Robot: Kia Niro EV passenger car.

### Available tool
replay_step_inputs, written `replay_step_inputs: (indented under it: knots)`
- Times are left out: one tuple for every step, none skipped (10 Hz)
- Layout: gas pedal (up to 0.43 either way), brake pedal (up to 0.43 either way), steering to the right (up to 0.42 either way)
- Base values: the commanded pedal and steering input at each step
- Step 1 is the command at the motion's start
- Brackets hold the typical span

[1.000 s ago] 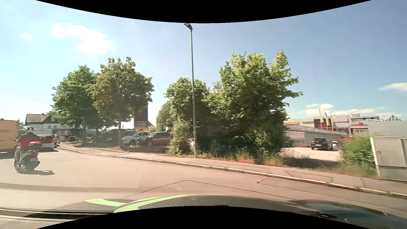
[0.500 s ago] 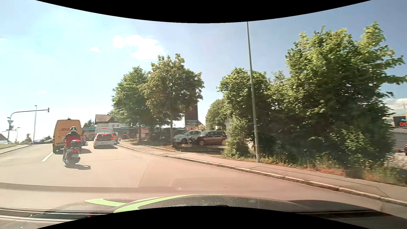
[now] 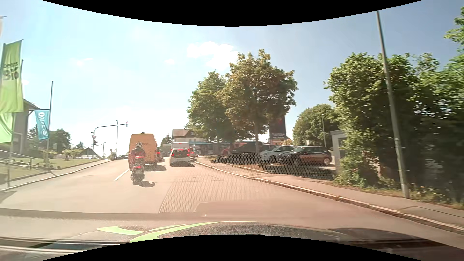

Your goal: Follow the waypoints while adhering to traffic rules and regulations

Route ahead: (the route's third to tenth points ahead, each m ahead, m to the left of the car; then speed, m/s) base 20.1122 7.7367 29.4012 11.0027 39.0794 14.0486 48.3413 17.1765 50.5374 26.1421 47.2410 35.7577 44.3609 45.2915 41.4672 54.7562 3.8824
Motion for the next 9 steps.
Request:
replay_step_inputs:
  knots:
    - [0.189, 0.000, -0.558]
    - [0.189, 0.000, -0.529]
    - [0.189, 0.000, -0.487]
    - [0.177, 0.000, -0.451]
    - [0.157, 0.000, -0.407]
    - [0.110, 0.000, -0.357]
    - [0.028, 0.000, -0.312]
    - [0.000, 0.000, -0.271]
    - [0.000, 0.000, -0.225]
